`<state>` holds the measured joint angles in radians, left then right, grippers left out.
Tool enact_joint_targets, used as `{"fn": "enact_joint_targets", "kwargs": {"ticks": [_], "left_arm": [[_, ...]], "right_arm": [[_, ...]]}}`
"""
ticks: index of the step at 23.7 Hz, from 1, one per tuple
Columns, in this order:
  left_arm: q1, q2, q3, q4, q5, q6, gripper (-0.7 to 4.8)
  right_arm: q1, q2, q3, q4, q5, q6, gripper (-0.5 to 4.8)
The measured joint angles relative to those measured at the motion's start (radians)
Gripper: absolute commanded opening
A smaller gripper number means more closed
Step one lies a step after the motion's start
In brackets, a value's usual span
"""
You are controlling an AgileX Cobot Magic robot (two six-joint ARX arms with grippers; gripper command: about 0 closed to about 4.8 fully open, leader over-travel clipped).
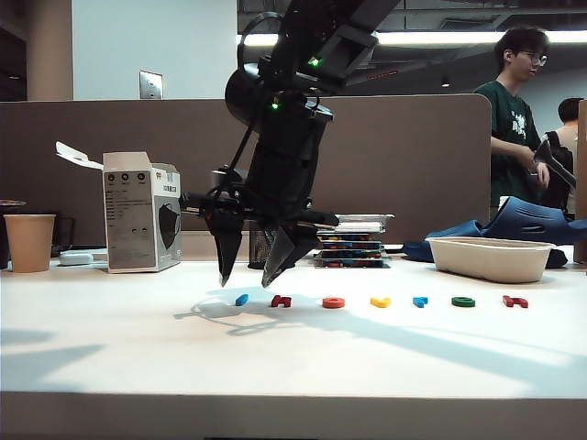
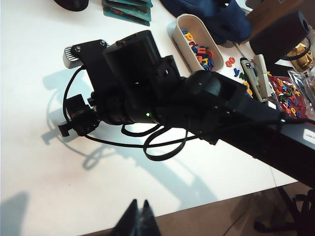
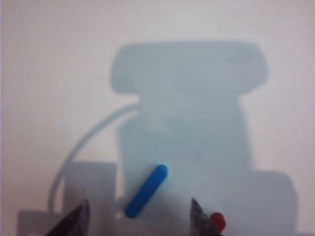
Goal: Select the appropriate letters from the row of letter magnets placed on the table to arrange into the word "love".
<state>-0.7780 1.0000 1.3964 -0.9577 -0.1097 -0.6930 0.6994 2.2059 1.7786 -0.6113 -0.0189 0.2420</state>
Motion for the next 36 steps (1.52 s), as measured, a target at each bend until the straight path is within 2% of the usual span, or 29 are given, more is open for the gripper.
{"fn": "enact_joint_targets", "kwargs": {"ticks": [19,20,21,24,27,30,34,36], "left_arm": [[0.0,0.0,0.0,0.0,0.0,0.0,-0.05],[0.0,0.0,0.0,0.0,0.0,0.0,-0.05],[0.0,0.0,0.0,0.0,0.0,0.0,-0.05],[0.0,0.0,0.0,0.0,0.0,0.0,-0.05],[0.0,0.0,0.0,0.0,0.0,0.0,-0.05],[0.0,0.0,0.0,0.0,0.0,0.0,-0.05],[0.0,0.0,0.0,0.0,0.0,0.0,-0.05],[0.0,0.0,0.0,0.0,0.0,0.0,-0.05]], "right_arm": [[0.009,0.045,0.007,0.038,0.0,0.0,2.5],[0.013,0.046,0.009,0.036,0.0,0.0,2.38],[0.014,0.046,0.009,0.035,0.0,0.0,2.03],[0.027,0.046,0.009,0.023,0.002,0.0,1.93],[0.032,0.046,0.009,0.023,0.002,0.0,1.49],[0.029,0.046,0.009,0.019,0.001,0.0,1.38],[0.027,0.046,0.009,0.016,0.028,0.0,0.61],[0.026,0.046,0.009,0.011,0.043,0.0,0.39]]}}
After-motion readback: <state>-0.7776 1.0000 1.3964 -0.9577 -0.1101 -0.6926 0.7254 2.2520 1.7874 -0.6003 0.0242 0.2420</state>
